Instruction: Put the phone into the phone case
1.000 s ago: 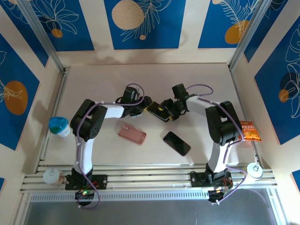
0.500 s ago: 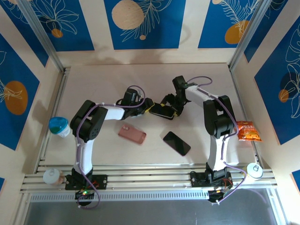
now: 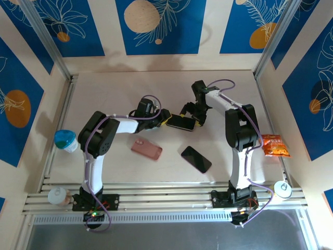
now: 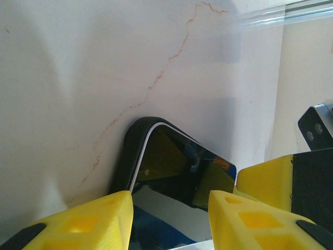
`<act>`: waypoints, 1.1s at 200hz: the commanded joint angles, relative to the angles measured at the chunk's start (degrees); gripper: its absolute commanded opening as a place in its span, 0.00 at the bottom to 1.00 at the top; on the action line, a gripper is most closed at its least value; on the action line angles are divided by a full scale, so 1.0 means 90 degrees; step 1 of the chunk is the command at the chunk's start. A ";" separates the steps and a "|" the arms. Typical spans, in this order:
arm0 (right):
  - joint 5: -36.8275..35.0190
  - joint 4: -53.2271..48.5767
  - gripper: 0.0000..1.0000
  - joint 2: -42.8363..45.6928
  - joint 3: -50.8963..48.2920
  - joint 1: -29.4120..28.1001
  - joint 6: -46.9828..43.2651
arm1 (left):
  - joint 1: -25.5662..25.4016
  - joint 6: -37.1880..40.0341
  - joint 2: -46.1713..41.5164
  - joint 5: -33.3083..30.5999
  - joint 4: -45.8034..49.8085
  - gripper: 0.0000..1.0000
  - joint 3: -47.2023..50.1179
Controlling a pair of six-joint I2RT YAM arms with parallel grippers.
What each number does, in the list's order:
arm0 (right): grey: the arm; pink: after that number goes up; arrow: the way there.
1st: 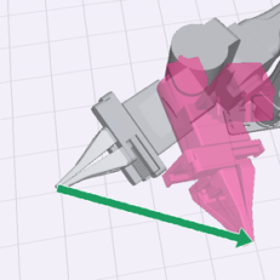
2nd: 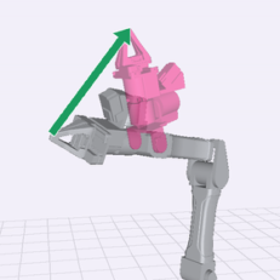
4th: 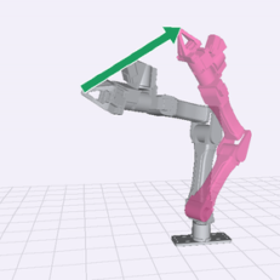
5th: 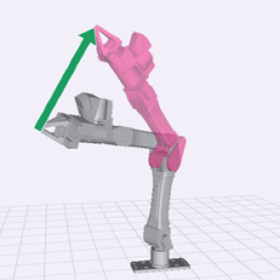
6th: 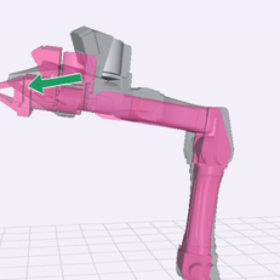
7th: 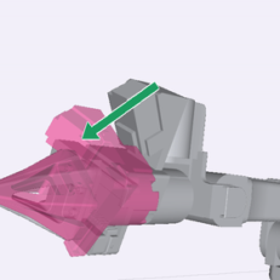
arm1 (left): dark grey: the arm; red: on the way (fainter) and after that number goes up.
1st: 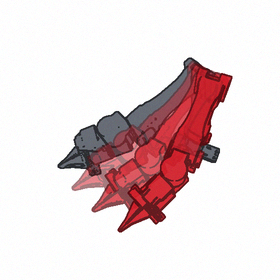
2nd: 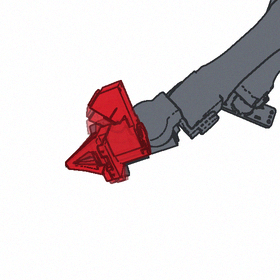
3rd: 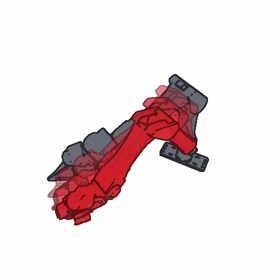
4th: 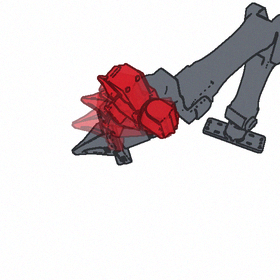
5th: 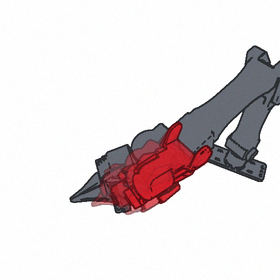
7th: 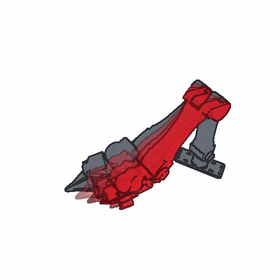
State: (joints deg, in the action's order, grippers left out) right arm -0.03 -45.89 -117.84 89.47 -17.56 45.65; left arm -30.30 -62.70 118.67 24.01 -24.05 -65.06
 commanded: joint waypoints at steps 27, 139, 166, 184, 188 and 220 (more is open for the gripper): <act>0.0091 0.0701 0.80 0.1077 -0.0929 -0.0023 -0.0189 | -0.0056 0.0187 -0.0069 0.0106 0.0242 0.44 -0.0162; -0.0003 0.2377 0.18 0.2376 -0.3294 -0.0056 -0.0042 | -0.0225 0.0797 -0.0465 0.0033 0.1252 0.44 -0.0314; 0.0037 0.2566 0.09 0.2319 -0.3367 -0.0051 -0.0004 | -0.0288 0.0868 -0.0473 -0.0040 0.1418 0.44 -0.0421; 0.0071 0.2645 0.06 0.2253 -0.3360 -0.0051 -0.0004 | -0.0313 0.0874 -0.0384 -0.0041 0.1471 0.44 -0.0519; 0.0072 0.2650 0.05 0.2238 -0.3359 -0.0053 -0.0004 | -0.0313 0.0873 -0.0360 -0.0041 0.1486 0.44 -0.0540; 0.0094 0.2735 0.03 0.2085 -0.3347 -0.0054 0.0006 | -0.0306 0.0881 -0.0216 -0.0124 0.1553 0.44 -0.0584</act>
State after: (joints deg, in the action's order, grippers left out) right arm -0.60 -22.28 -97.76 59.96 -18.02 45.50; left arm -32.62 -56.42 116.42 23.86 -11.88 -68.69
